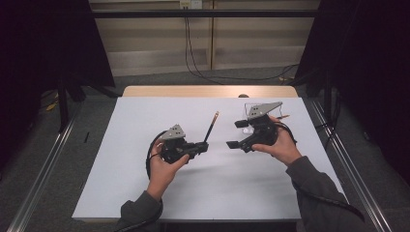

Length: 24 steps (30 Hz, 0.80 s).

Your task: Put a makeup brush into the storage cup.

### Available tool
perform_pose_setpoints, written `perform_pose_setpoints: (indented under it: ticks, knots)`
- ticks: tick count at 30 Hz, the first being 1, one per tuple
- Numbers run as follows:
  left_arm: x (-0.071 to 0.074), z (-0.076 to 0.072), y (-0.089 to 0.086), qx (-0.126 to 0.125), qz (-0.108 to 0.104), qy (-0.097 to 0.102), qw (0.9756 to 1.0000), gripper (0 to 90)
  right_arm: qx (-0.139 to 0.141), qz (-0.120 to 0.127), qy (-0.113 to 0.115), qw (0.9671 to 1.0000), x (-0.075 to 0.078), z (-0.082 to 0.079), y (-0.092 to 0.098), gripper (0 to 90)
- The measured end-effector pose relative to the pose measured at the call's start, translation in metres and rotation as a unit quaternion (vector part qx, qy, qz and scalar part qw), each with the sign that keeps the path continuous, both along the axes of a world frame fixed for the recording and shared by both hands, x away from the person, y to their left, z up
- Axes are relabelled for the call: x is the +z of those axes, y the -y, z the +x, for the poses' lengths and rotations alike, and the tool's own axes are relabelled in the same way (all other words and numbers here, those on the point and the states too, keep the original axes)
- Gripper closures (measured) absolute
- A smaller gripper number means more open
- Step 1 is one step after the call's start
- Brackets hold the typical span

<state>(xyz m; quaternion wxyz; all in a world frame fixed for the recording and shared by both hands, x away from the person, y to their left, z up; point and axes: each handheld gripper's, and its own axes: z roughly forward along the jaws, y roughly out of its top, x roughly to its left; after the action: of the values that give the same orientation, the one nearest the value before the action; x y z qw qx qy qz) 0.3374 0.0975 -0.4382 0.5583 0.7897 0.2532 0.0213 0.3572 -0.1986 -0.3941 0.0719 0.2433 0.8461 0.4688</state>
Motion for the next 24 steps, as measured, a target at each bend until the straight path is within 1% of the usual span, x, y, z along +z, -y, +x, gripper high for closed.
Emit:
perform_pose_setpoints:
  ticks: [5,10,11,15,17,19,21,24]
  knots:
    - [0.000,0.000,0.001,-0.001,-0.004,0.000,1.0000,85.3,-0.002,0.014,0.002,0.9999,0.002,0.001,-0.001,14.1]
    - [0.000,0.000,0.002,-0.002,-0.005,0.001,1.0000,85.2,-0.002,0.027,0.010,0.9996,0.005,0.000,-0.004,20.1]
    - [0.001,-0.001,0.002,-0.002,-0.002,0.002,1.0000,85.2,-0.001,0.031,0.008,0.9995,0.006,0.000,-0.004,21.4]
    - [0.001,-0.001,0.003,-0.003,-0.002,0.002,1.0000,85.2,-0.001,0.043,0.011,0.9990,0.009,0.000,-0.006,26.2]
    - [0.001,-0.001,0.004,-0.004,-0.007,0.001,1.0000,85.3,-0.001,0.049,0.013,0.9987,0.010,0.000,-0.007,29.2]
    - [0.001,-0.001,0.005,-0.003,-0.005,0.001,1.0000,85.2,-0.002,0.053,0.014,0.9985,0.011,-0.001,-0.008,31.9]
    - [0.001,-0.001,0.005,-0.003,-0.005,0.002,1.0000,85.3,-0.003,0.052,0.018,0.9985,0.012,-0.001,-0.009,36.0]
    - [0.001,-0.001,0.006,-0.004,-0.007,0.002,1.0000,85.3,0.000,0.062,0.019,0.9979,0.013,-0.001,-0.010,40.8]
